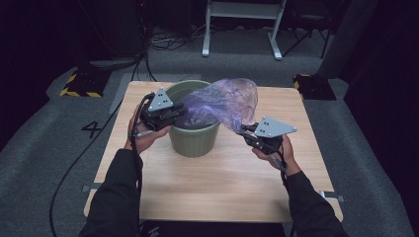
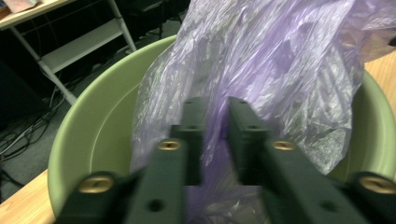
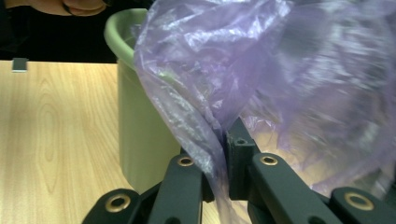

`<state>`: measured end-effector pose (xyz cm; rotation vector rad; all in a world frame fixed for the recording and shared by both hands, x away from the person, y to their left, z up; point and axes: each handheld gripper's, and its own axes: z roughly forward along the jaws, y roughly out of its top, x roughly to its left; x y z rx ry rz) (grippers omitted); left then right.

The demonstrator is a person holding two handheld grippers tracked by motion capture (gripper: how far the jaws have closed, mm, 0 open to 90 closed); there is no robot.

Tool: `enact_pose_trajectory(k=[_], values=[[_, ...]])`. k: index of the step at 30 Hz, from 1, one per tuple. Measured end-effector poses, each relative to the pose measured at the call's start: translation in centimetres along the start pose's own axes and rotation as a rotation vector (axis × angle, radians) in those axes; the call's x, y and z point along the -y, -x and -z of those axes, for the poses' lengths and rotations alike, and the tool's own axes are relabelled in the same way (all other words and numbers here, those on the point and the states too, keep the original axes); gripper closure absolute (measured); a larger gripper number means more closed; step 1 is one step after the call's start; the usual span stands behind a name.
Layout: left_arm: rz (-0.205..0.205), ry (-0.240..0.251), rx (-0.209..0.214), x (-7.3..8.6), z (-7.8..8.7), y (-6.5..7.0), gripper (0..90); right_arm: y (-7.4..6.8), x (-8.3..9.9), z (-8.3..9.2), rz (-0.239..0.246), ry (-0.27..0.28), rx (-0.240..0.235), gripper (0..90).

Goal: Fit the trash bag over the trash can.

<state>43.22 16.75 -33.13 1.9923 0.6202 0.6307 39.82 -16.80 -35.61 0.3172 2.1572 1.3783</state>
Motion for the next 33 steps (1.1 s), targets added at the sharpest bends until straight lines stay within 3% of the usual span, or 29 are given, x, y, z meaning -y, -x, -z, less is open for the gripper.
enact_pose_trajectory(k=[7,9,13,16,21,26,28,33], values=[[0.006,0.017,0.041,-0.8,0.4,1.3,30.9,-0.9,-0.3,-0.5,0.035,-0.009,-0.005,88.9],[-0.003,0.028,0.064,-1.2,0.4,1.8,25.5,-1.0,-0.4,-0.6,0.038,-0.007,-0.01,88.8],[-0.032,0.019,0.078,-1.8,0.0,2.6,24.8,-1.3,-0.5,-0.6,0.045,0.001,-0.015,88.3],[-0.046,0.002,0.077,-2.1,-0.5,2.9,30.9,-1.5,-0.7,-0.6,0.052,0.0,-0.017,86.4],[-0.076,-0.039,0.024,-2.2,-1.2,3.2,58.6,-1.7,-1.0,-0.6,0.061,0.009,-0.017,85.2],[-0.095,-0.027,0.004,-1.8,-1.0,2.7,82.9,-1.9,-1.0,-0.4,0.057,0.015,-0.016,81.0],[-0.09,-0.02,0.004,-1.6,-0.9,2.5,88.2,-1.9,-1.0,-0.3,0.046,0.021,-0.018,74.8],[-0.067,-0.01,-0.011,-0.9,-0.3,1.8,89.4,-1.8,-0.9,-0.2,0.014,0.022,-0.025,58.9]])
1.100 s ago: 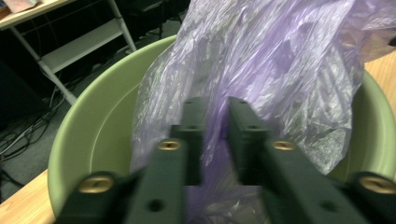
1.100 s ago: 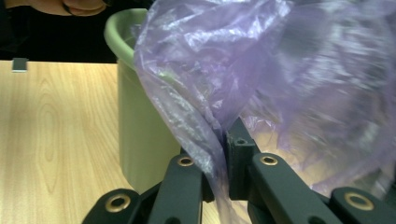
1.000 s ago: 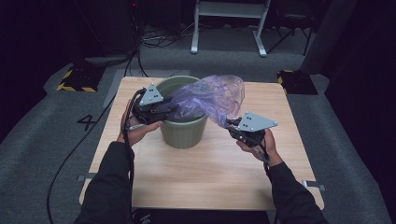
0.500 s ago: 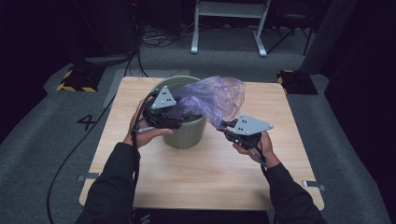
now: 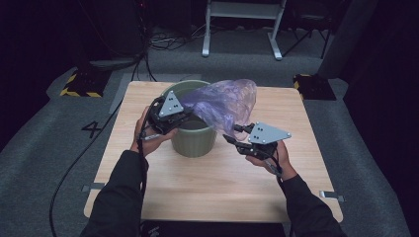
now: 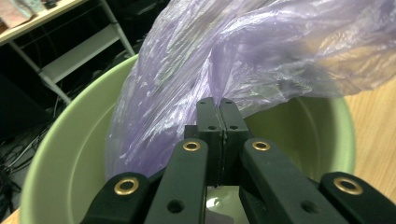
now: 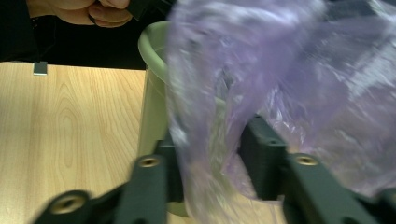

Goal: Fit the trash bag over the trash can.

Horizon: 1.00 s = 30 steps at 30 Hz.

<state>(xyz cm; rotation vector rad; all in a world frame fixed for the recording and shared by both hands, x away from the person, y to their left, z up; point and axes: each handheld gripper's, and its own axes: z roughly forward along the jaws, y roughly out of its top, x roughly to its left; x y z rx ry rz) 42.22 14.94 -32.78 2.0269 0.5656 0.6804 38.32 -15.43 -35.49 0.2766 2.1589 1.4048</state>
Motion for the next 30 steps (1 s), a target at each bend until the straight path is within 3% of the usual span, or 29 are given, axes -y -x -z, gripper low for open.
enact_pose_trajectory(k=[4,9,12,14,15,20,23,27,30], values=[[0.027,0.011,-0.015,0.8,0.7,-0.6,89.3,-0.1,0.4,0.2,-0.034,0.023,-0.021,60.3],[0.065,0.026,-0.032,1.7,1.6,-1.2,86.3,-0.7,0.6,-0.4,-0.036,0.036,-0.019,76.6],[0.082,0.04,-0.036,1.9,2.1,-1.4,79.9,-1.2,0.7,-0.9,-0.024,0.048,-0.036,85.1],[0.1,0.048,-0.046,2.0,2.3,-1.4,67.7,-1.6,0.7,-1.1,-0.013,0.051,-0.039,88.7],[0.104,0.052,-0.031,2.1,2.4,-1.3,62.9,-1.7,0.7,-1.2,-0.007,0.051,-0.045,88.8],[0.094,0.079,0.012,1.6,3.1,-0.2,30.4,-2.2,0.7,-1.6,0.004,0.042,-0.044,87.4],[0.069,0.11,0.037,1.2,3.6,0.9,20.7,-2.4,0.7,-1.6,0.012,0.035,-0.037,87.4],[0.03,0.109,0.071,0.4,3.5,2.3,17.2,-2.4,0.6,-1.6,0.012,0.036,-0.038,86.3],[0.019,0.059,0.038,-0.2,2.7,3.0,21.1,-2.4,0.5,-1.6,0.018,0.029,-0.042,84.4]])
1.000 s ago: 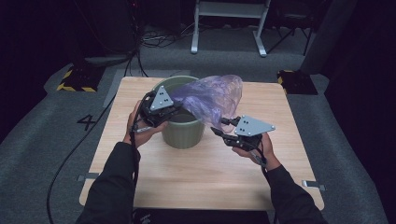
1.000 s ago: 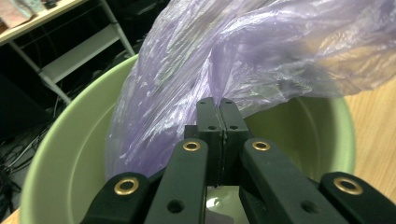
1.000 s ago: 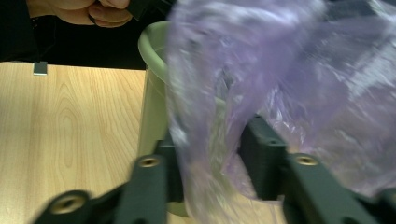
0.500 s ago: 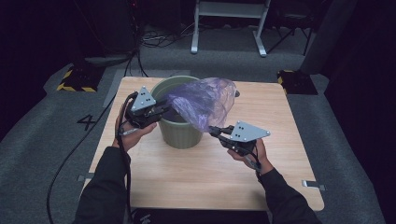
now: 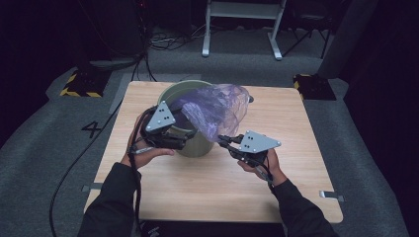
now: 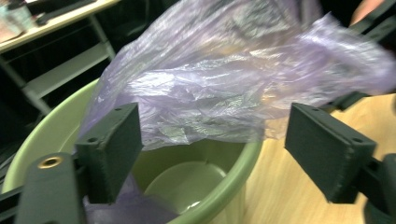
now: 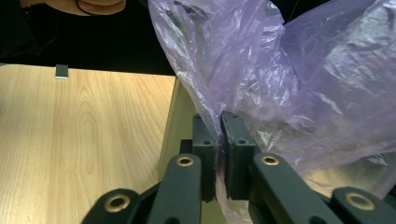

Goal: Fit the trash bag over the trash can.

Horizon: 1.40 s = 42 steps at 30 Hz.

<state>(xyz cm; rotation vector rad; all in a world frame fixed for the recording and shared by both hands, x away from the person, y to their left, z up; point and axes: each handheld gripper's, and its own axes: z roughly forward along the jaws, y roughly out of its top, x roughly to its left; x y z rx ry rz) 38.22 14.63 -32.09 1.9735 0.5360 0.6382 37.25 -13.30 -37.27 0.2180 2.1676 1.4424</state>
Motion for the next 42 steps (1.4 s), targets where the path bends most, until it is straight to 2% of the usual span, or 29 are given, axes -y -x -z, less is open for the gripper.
enact_pose_trajectory(k=[2,3,4,6,10,12,14,17,20,22,24,25,26,29,33,35,36,37,38,39,40,42], values=[[0.01,-0.002,-0.002,-0.1,-0.4,-0.1,39.9,0.0,-0.2,-0.1,0.009,-0.001,-0.002,82.3],[0.014,0.003,0.005,-0.1,-0.5,-0.3,44.0,-0.1,-0.2,-0.1,0.008,0.001,-0.007,81.1],[0.009,0.004,0.025,-0.1,-0.6,-0.4,50.7,-0.1,-0.3,0.0,0.009,0.002,-0.01,79.2],[-0.019,-0.002,0.024,0.1,-0.6,-0.5,66.0,-0.1,-0.4,0.1,0.008,0.005,-0.003,75.0],[-0.035,0.014,0.032,0.6,-0.3,-0.7,85.0,0.0,-0.3,0.7,-0.004,0.009,0.002,62.5],[-0.028,0.021,0.029,0.9,-0.1,-0.8,89.2,0.0,-0.2,1.1,-0.006,0.009,0.009,56.7],[-0.033,0.027,0.029,1.2,0.2,-0.9,89.7,0.1,-0.1,1.6,-0.01,0.009,0.019,51.7],[-0.032,0.028,0.026,1.6,0.5,-1.0,89.8,0.3,0.1,2.3,-0.02,0.019,0.02,49.6],[-0.012,0.038,0.01,1.7,0.6,-1.1,88.9,0.4,0.2,2.5,-0.023,0.013,0.017,51.3],[-0.001,0.045,0.025,1.5,0.5,-1.0,67.4,0.4,0.2,2.4,-0.015,0.006,0.022,61.3],[0.008,0.064,0.021,1.3,0.4,-0.6,48.4,0.4,0.1,2.2,-0.01,0.004,0.029,74.9],[0.009,0.07,0.021,1.1,0.3,-0.3,36.5,0.3,0.1,2.0,-0.004,0.004,0.024,76.7],[0.01,0.074,0.023,1.0,0.2,-0.2,28.4,0.3,0.0,1.9,0.0,0.002,0.023,79.2],[0.008,0.085,0.049,0.6,-0.2,0.3,13.9,0.3,-0.1,1.5,0.011,-0.003,0.028,82.4],[-0.012,0.08,0.072,0.0,-0.7,0.9,15.2,0.3,-0.4,1.1,0.014,-0.006,0.028,85.4],[-0.023,0.069,0.069,-0.3,-1.0,1.2,16.6,0.2,-0.5,0.9,0.023,-0.01,0.028,85.3],[-0.033,0.066,0.073,-0.4,-1.1,1.3,23.8,0.0,-0.6,0.8,0.029,-0.011,0.029,85.3],[-0.045,0.06,0.058,-0.4,-1.2,1.4,35.1,-0.1,-0.7,0.8,0.037,-0.015,0.03,84.9],[-0.047,0.056,0.055,-0.5,-1.3,1.4,41.2,-0.1,-0.7,0.7,0.036,-0.016,0.026,84.1],[-0.058,0.046,0.062,-0.5,-1.4,1.4,50.4,-0.2,-0.7,0.7,0.034,-0.015,0.023,82.6],[-0.072,0.033,0.046,-0.5,-1.5,1.4,59.9,-0.2,-0.6,0.7,0.034,-0.016,0.022,81.9],[-0.079,0.028,0.035,-0.4,-1.5,1.3,71.0,-0.3,-0.6,0.8,0.031,-0.013,0.018,80.2]])
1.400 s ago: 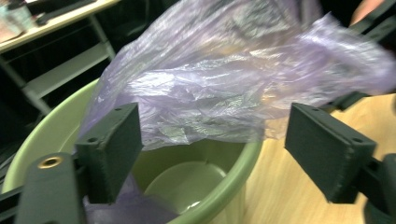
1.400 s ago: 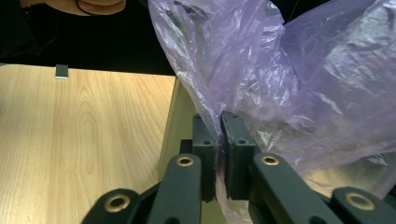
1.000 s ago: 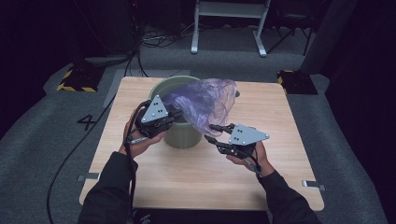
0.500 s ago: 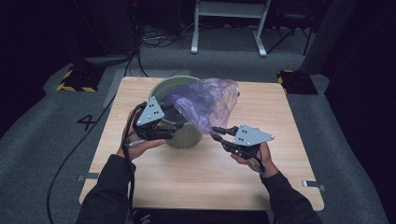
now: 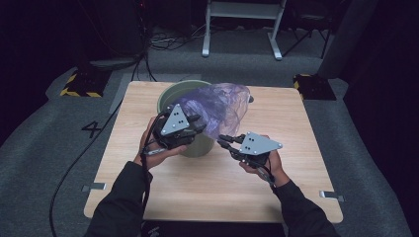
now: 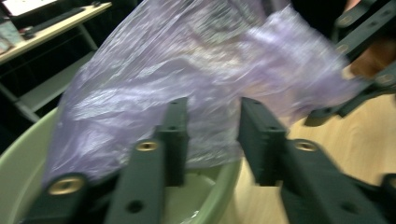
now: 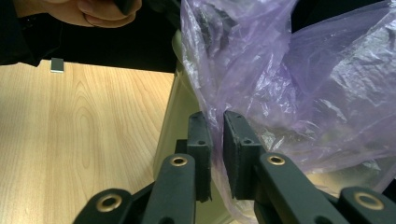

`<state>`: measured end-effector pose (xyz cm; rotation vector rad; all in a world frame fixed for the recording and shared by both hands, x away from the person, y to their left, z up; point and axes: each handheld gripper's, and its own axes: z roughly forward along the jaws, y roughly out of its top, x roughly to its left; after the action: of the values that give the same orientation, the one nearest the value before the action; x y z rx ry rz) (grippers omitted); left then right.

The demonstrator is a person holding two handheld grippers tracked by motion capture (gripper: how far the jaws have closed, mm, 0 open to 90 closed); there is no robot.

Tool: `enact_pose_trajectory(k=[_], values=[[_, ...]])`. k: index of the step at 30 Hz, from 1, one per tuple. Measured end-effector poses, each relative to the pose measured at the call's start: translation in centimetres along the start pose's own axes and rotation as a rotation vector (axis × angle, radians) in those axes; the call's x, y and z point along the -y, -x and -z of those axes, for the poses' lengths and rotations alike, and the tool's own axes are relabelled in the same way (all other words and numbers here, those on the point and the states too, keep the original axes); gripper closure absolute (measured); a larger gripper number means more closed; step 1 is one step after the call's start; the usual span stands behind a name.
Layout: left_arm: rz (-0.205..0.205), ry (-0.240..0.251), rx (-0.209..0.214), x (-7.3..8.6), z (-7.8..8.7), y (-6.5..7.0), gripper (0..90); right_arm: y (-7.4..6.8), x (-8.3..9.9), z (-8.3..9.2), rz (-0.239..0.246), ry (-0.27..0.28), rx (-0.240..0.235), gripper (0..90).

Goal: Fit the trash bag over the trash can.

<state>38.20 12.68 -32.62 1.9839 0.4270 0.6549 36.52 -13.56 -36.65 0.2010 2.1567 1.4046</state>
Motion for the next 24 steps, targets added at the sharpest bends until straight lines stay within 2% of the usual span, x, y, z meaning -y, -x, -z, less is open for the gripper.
enact_pose_trajectory(k=[2,5,6,9,11,13,19,24], values=[[0.004,0.001,-0.016,0.2,0.1,-0.2,80.3,-0.1,0.1,0.1,-0.004,0.001,-0.001,75.0],[0.013,0.01,-0.02,0.6,0.3,-0.6,89.5,-0.2,0.3,0.3,-0.011,0.002,-0.01,68.6],[0.02,0.01,-0.019,0.8,0.4,-0.8,89.6,-0.2,0.4,0.4,-0.015,0.003,-0.009,64.5],[0.03,0.009,-0.023,1.2,0.7,-1.1,89.8,-0.2,0.6,0.9,-0.024,0.014,-0.016,61.2],[0.05,0.018,-0.012,1.4,0.8,-1.4,89.8,-0.1,0.8,1.2,-0.035,0.011,-0.013,55.4],[0.06,0.021,-0.02,1.5,1.0,-1.5,89.8,0.0,0.9,1.5,-0.051,0.017,-0.005,49.5],[0.084,0.027,-0.025,2.0,1.4,-2.0,89.9,0.9,1.2,3.5,-0.089,0.054,0.018,43.4],[0.09,0.028,-0.026,2.4,1.6,-2.1,89.9,1.8,1.5,4.8,-0.103,0.064,0.062,41.1]])
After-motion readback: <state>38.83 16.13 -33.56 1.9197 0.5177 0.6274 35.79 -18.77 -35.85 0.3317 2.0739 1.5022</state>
